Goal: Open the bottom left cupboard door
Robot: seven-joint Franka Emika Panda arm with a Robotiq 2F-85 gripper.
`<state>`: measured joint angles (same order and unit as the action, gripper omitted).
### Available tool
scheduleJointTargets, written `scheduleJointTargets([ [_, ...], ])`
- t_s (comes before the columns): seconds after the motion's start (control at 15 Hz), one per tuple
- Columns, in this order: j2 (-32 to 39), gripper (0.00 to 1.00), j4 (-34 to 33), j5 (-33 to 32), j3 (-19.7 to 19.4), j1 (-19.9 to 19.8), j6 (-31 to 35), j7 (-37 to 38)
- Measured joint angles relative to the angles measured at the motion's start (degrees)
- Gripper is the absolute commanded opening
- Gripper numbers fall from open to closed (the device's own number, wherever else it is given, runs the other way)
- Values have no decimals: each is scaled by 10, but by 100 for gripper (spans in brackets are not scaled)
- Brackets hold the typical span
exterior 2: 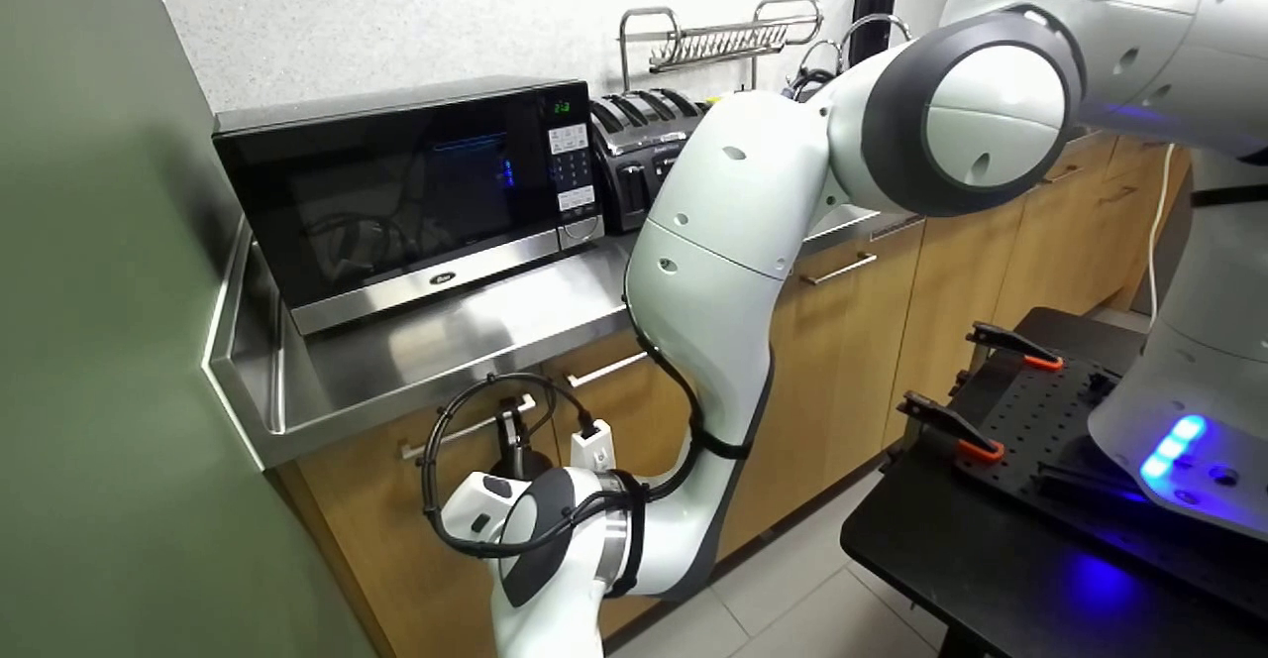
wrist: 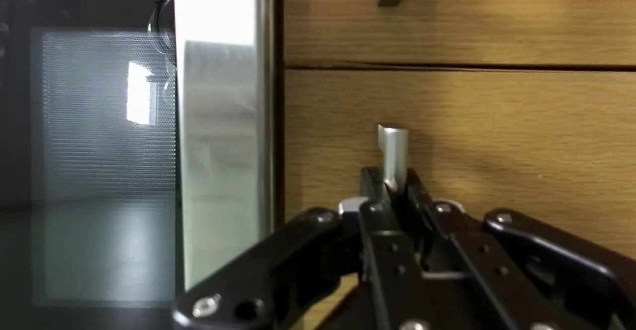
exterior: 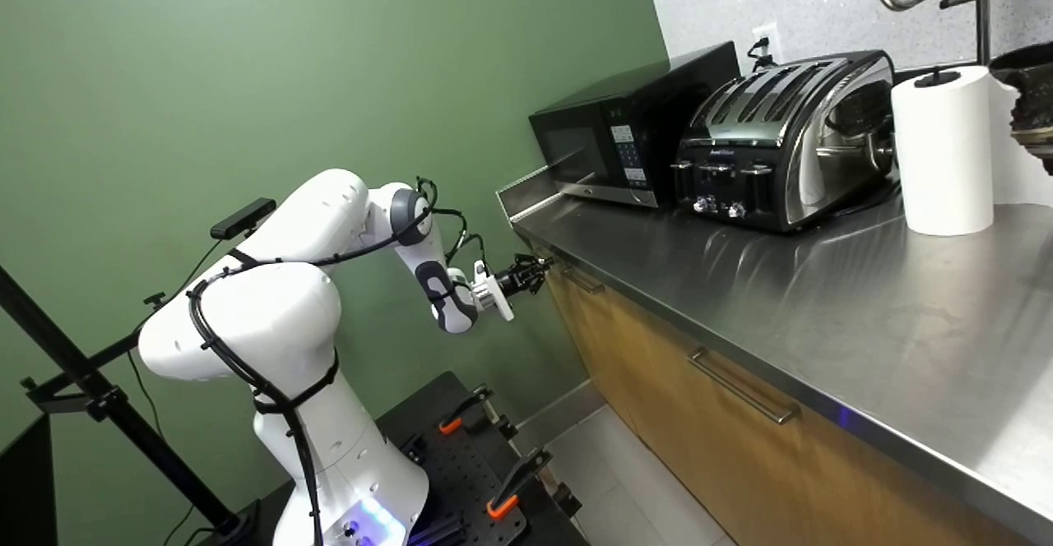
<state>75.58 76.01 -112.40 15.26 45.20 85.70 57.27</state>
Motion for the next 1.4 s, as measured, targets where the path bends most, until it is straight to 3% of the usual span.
scheduleJointTargets([
  [0.87,15,3,-22,24,2,22,-29,-5],
  [1.33,16,3,-23,65,18,75,-67,-5],
  [1.4,16,37,-23,68,23,90,-71,-5],
])
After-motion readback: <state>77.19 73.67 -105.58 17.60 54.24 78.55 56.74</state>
